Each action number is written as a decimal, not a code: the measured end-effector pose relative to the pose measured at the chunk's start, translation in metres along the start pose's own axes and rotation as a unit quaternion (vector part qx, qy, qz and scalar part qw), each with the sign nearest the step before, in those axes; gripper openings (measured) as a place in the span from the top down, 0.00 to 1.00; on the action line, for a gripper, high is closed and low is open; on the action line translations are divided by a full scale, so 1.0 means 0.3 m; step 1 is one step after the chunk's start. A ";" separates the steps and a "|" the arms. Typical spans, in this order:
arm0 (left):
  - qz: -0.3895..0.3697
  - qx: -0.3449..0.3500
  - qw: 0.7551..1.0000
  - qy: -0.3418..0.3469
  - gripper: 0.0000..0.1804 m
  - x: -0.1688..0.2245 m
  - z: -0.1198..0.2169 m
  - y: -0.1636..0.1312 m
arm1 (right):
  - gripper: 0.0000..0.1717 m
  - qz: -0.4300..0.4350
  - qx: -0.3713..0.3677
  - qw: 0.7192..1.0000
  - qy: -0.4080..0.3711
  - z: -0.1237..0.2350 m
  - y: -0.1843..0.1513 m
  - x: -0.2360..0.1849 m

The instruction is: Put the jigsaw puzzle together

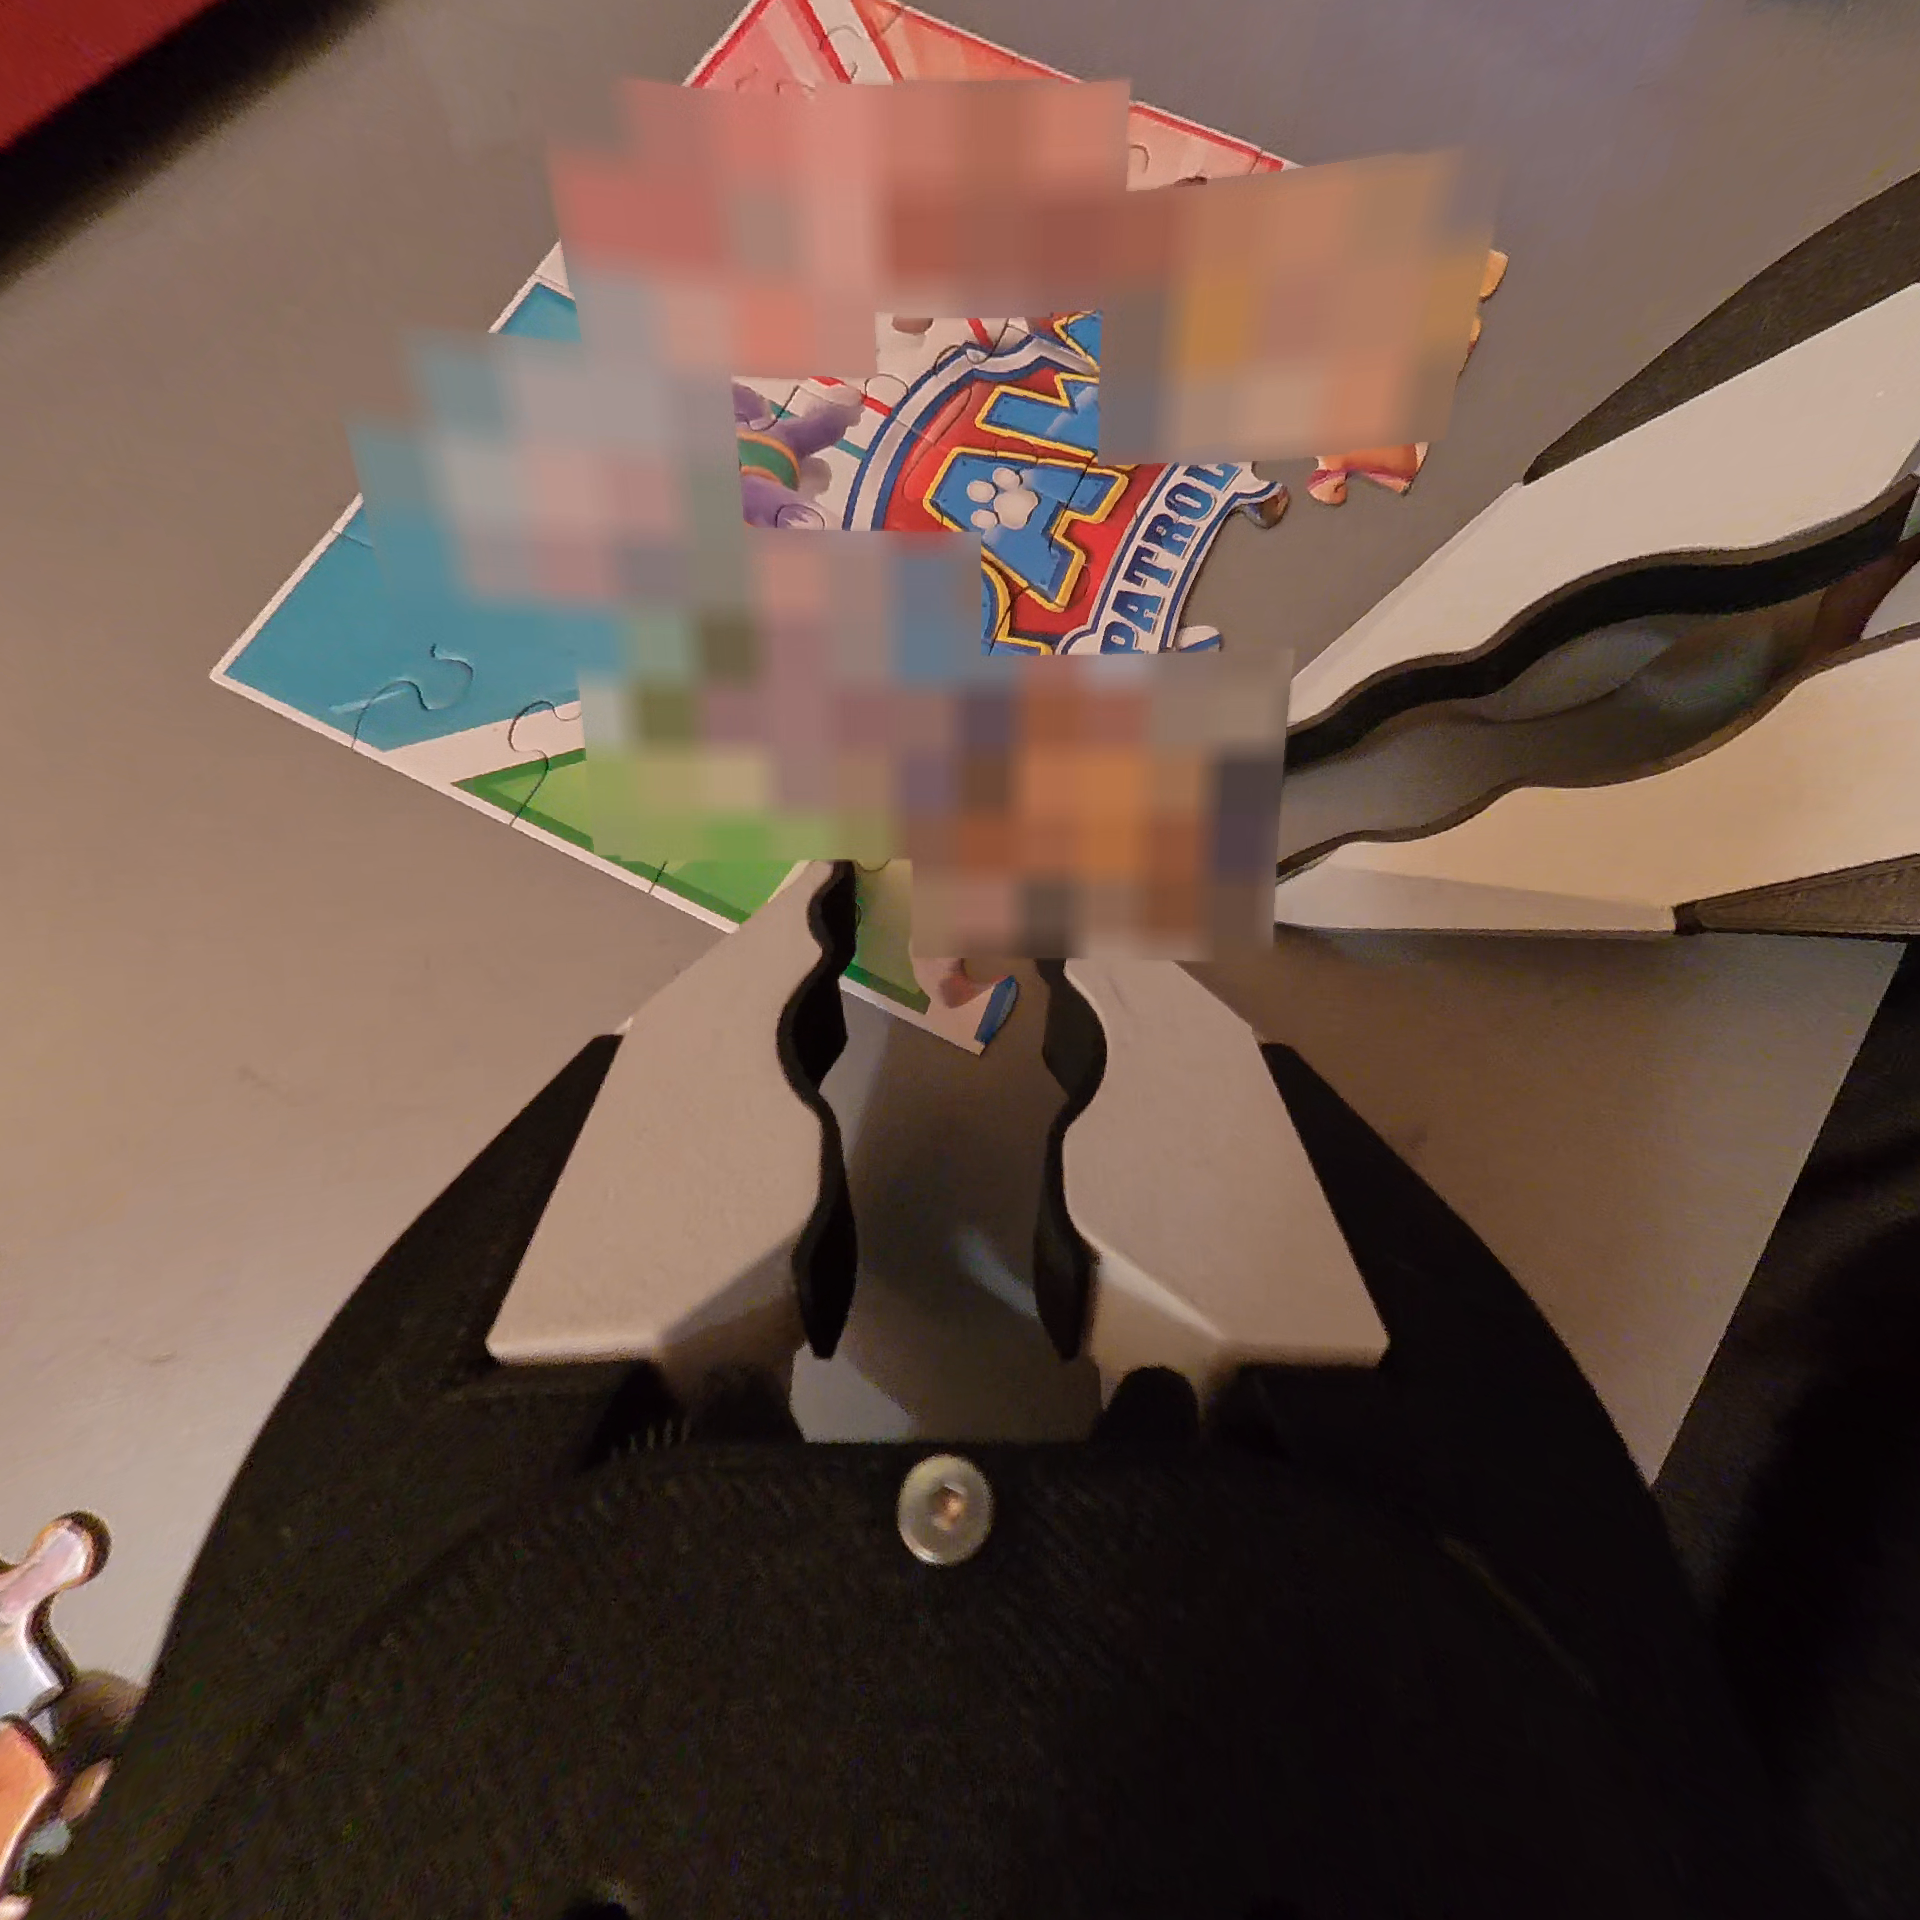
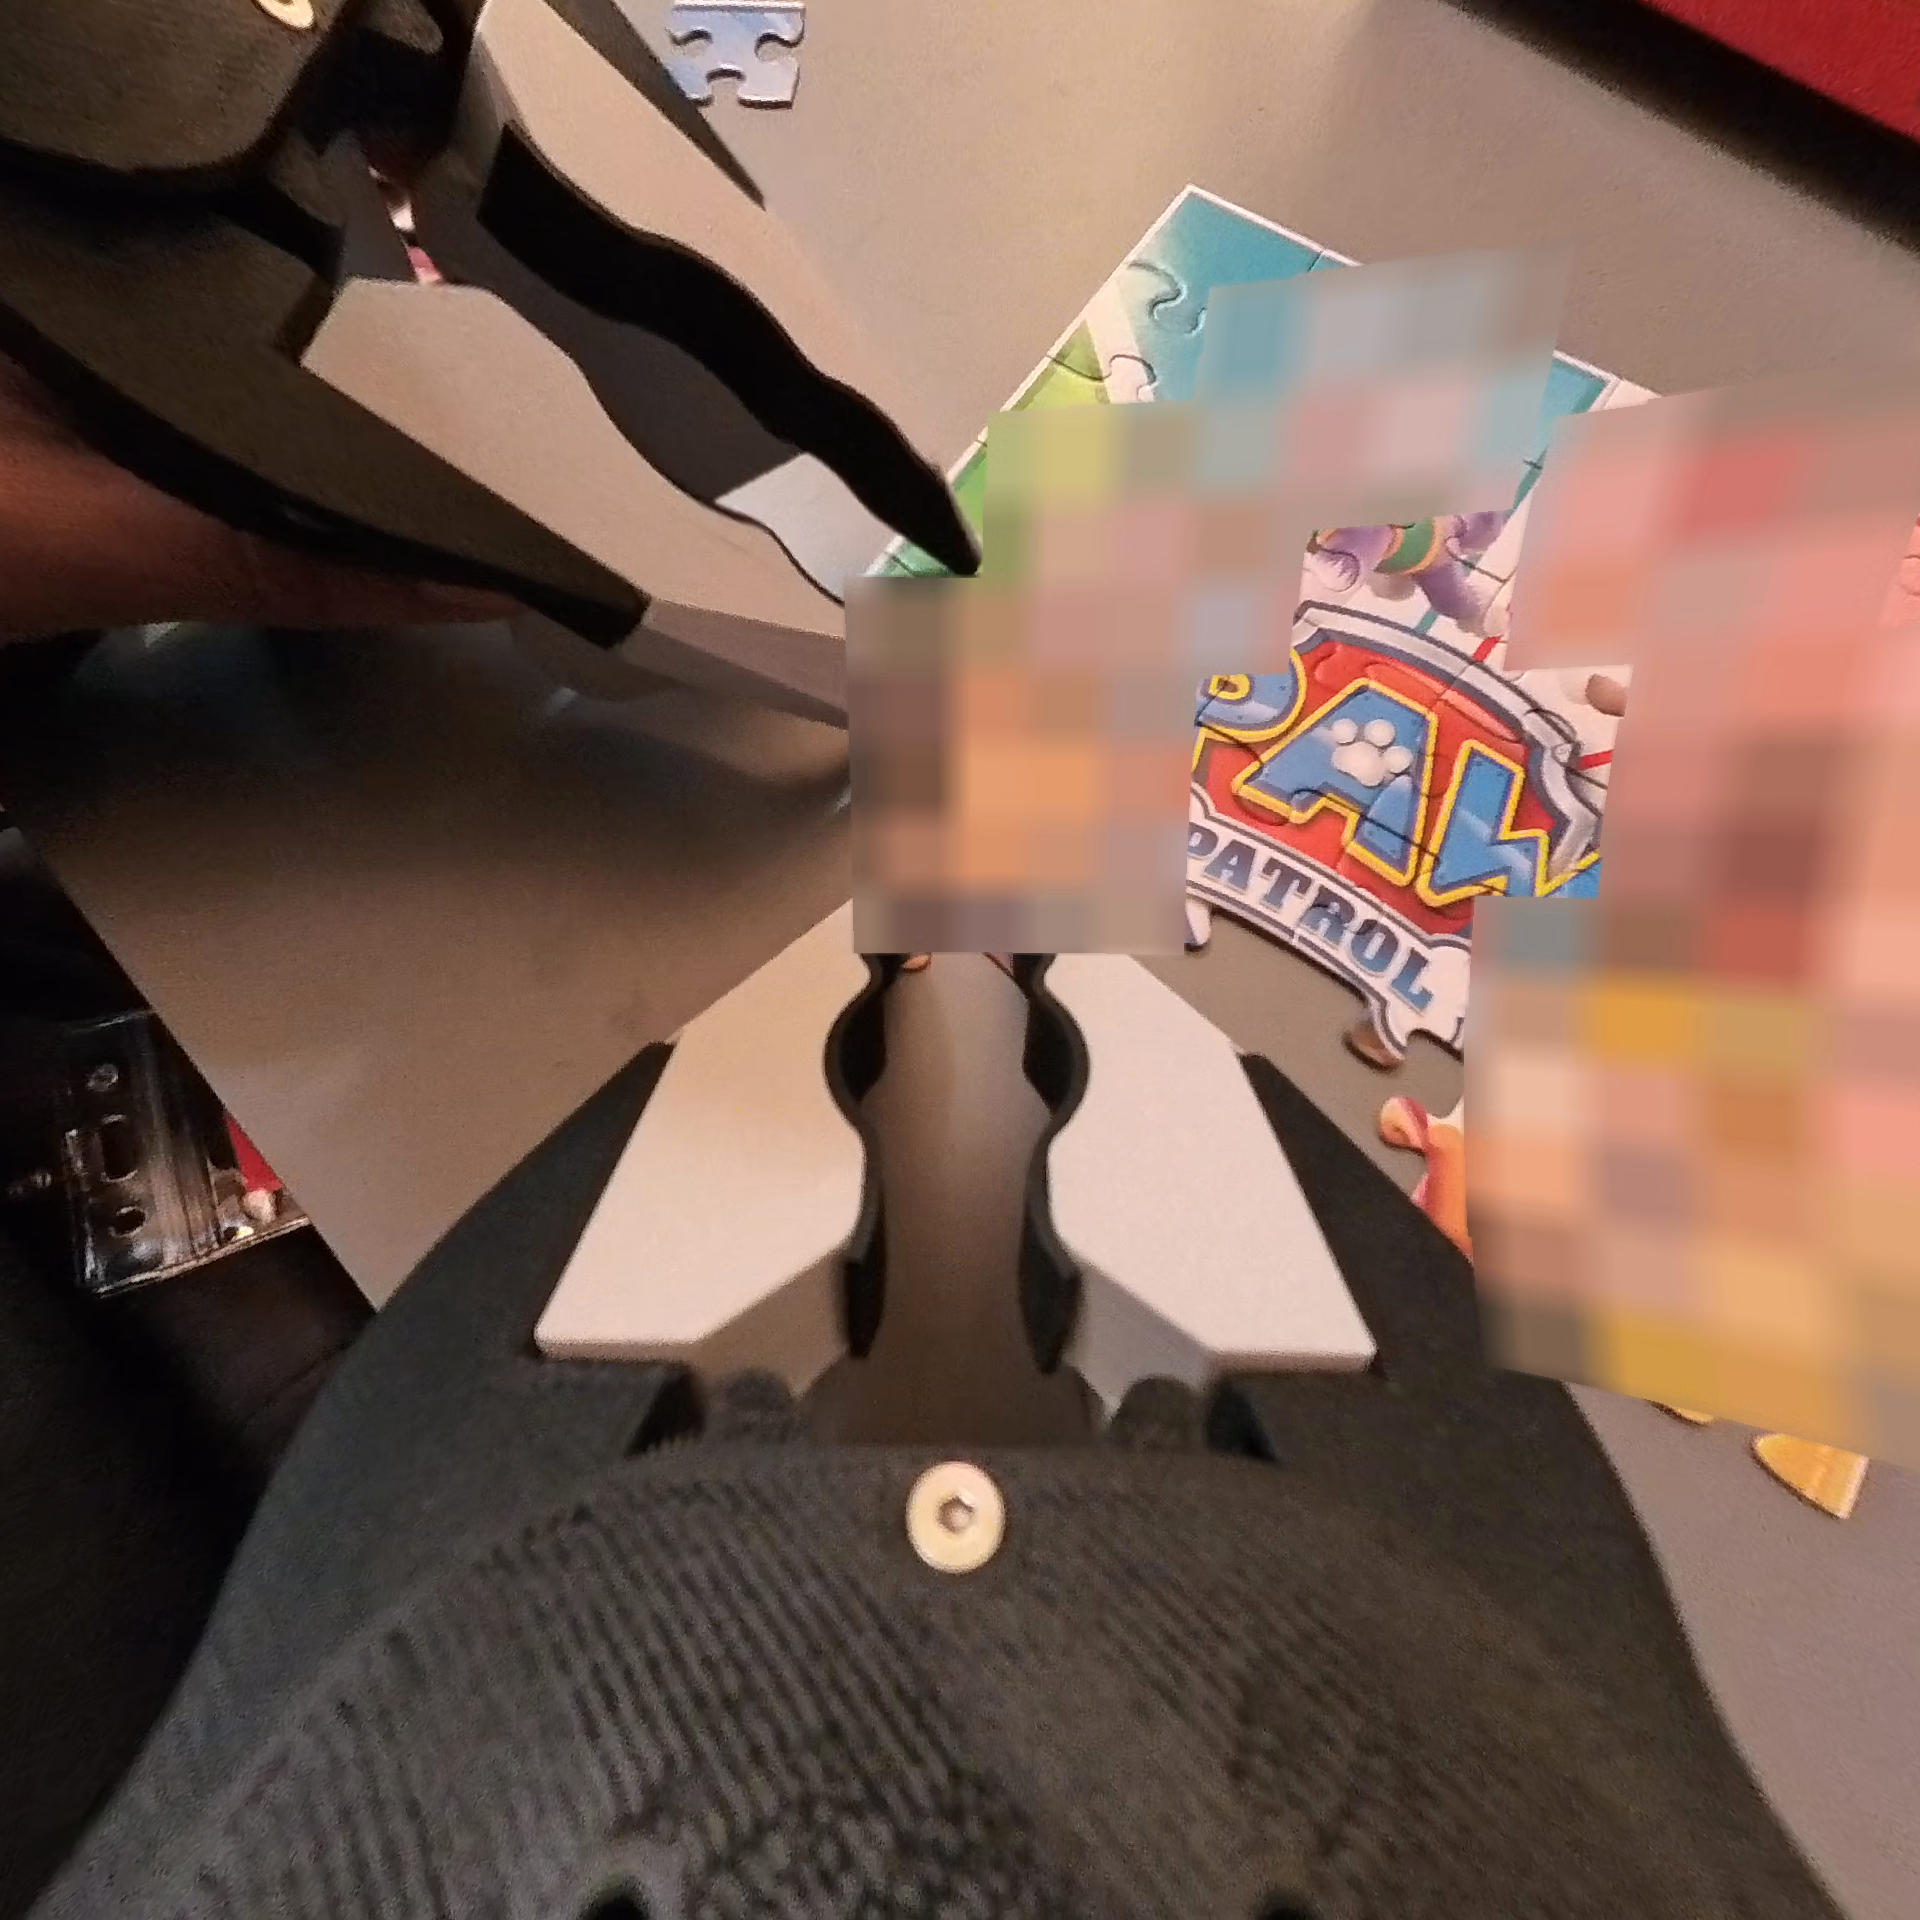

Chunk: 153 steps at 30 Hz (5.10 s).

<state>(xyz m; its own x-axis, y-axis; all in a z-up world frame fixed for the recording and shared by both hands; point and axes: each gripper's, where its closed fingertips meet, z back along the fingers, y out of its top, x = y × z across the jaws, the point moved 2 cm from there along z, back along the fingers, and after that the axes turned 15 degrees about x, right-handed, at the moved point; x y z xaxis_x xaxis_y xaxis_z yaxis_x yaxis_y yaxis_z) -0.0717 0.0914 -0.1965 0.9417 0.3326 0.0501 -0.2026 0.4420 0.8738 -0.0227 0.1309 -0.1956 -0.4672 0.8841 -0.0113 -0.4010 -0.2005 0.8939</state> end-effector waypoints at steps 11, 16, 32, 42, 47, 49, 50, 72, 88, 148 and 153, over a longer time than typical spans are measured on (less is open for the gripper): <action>-0.005 -0.003 1.000 -0.001 0.95 0.006 0.002 -0.005 | 0.94 0.024 0.016 1.000 0.004 0.010 0.033 -0.005; -0.012 -0.004 1.000 0.002 0.97 0.010 0.002 -0.005 | 0.94 0.071 0.059 0.996 -0.019 0.037 0.089 0.019; -0.008 -0.004 1.000 0.000 0.97 0.010 0.001 -0.005 | 0.69 0.007 0.002 1.000 0.024 -0.002 0.001 -0.003; -0.010 -0.004 1.000 0.002 0.97 0.011 0.002 -0.005 | 0.90 0.021 -0.006 1.000 0.005 0.008 -0.002 0.014; -0.005 -0.004 1.000 0.000 0.97 0.011 0.002 -0.006 | 0.90 0.011 -0.014 1.000 0.017 0.019 -0.007 0.003; -0.002 -0.003 1.000 -0.002 0.97 0.011 0.002 -0.006 | 0.90 -0.003 -0.019 0.999 0.032 0.030 -0.012 -0.012; -0.001 -0.003 1.000 -0.002 0.97 0.011 0.002 -0.006 | 0.90 -0.010 -0.022 0.999 0.043 0.037 -0.016 -0.023; -0.041 -0.017 0.989 -0.140 0.72 0.233 0.038 -0.034 | 0.85 -0.009 0.092 0.995 0.030 0.204 0.086 0.063; -0.053 -0.038 0.988 -0.138 0.67 0.239 0.065 -0.049 | 0.86 0.029 0.096 0.995 0.004 0.210 0.099 0.078; 0.071 0.074 0.995 -0.017 0.69 -0.159 0.321 0.077 | 0.78 -0.034 0.089 0.988 -0.125 0.346 -0.025 0.394; 0.044 0.045 0.992 -0.108 0.69 0.036 0.116 0.084 | 0.67 -0.070 0.063 0.989 -0.117 0.281 -0.074 0.405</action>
<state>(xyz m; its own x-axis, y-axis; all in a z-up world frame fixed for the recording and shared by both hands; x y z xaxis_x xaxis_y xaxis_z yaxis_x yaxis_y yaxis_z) -0.0573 0.0772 -0.1571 0.9589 0.1764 0.2221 -0.2711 0.3402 0.9004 -0.0041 0.2784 -0.1789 -0.2138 0.9757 -0.0486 -0.3402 -0.0277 0.9400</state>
